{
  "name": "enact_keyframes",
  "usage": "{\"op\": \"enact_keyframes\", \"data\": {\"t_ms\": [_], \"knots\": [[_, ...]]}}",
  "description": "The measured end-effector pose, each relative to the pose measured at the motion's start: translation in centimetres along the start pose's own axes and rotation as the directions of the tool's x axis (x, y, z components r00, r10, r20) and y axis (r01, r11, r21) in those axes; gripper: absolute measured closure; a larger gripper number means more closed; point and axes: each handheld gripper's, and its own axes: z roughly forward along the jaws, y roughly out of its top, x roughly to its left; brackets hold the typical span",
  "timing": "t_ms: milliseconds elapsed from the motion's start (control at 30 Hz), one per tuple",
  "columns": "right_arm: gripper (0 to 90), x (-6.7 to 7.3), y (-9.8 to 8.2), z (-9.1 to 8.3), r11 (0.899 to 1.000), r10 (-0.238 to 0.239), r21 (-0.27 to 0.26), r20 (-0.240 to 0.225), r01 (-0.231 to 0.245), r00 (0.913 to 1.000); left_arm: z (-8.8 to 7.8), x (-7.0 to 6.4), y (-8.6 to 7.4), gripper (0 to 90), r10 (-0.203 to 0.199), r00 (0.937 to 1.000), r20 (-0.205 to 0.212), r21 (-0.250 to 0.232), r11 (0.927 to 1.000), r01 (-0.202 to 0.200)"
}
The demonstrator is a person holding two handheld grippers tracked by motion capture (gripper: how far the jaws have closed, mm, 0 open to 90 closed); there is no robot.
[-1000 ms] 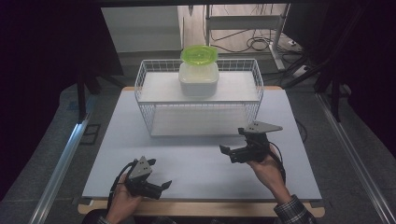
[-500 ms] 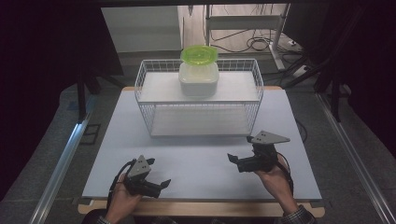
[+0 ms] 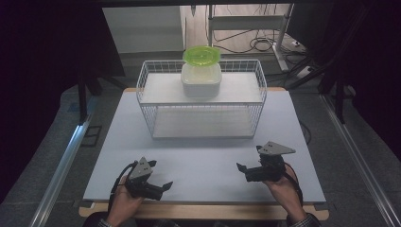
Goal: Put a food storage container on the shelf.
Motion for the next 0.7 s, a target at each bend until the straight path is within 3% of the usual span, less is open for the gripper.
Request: {"op": "enact_keyframes", "data": {"t_ms": [467, 700], "knots": [[1.3, -0.4, -1.9, 0.5, 0.997, -0.013, 0.077, 0.02, 0.011, 0.9997, 0.2, -0.1, 0.0, 1.4, 0.007, 0.9999, -0.01, 0.016, 0.9999, -0.007], [1.3, -0.4, -2.5, 1.4, 0.992, -0.019, 0.123, 0.007, 0.018, 0.9998, 0.3, -0.1, -0.1, 1.4, 0.011, 0.9999, -0.013, 0.027, 0.9996, -0.011]]}}
